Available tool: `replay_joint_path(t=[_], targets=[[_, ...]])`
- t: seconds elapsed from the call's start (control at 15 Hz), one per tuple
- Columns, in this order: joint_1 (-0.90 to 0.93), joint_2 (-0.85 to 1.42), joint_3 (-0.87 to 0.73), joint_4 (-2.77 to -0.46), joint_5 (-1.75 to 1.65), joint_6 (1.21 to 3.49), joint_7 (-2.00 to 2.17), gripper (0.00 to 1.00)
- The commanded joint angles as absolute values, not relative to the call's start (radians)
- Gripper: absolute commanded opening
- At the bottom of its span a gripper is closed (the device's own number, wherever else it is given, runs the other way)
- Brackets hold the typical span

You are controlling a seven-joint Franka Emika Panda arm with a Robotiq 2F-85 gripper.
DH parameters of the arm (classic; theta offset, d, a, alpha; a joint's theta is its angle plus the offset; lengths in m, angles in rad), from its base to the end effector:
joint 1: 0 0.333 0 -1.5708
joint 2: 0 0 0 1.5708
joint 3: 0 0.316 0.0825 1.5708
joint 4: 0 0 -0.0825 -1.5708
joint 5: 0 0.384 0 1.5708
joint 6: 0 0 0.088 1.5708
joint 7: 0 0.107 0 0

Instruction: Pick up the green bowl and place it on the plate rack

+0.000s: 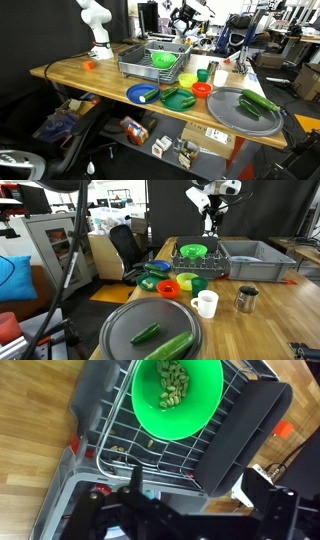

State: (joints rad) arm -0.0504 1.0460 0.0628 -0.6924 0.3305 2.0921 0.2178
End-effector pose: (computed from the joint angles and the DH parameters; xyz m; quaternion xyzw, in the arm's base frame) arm 0.8273 -0.0018 0.3714 -0.9525 0.1739 -0.1535 0.1974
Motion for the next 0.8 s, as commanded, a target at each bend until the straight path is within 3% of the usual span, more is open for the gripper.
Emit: replay_joint_path(t=[0.0, 0.73], targets=[[-0.050, 1.047, 0.063, -0.692, 0.330, 2.092, 0.218, 1.00], [-0.046, 1.055, 0.063, -0.690, 0.330, 2.092, 0.218, 1.00]])
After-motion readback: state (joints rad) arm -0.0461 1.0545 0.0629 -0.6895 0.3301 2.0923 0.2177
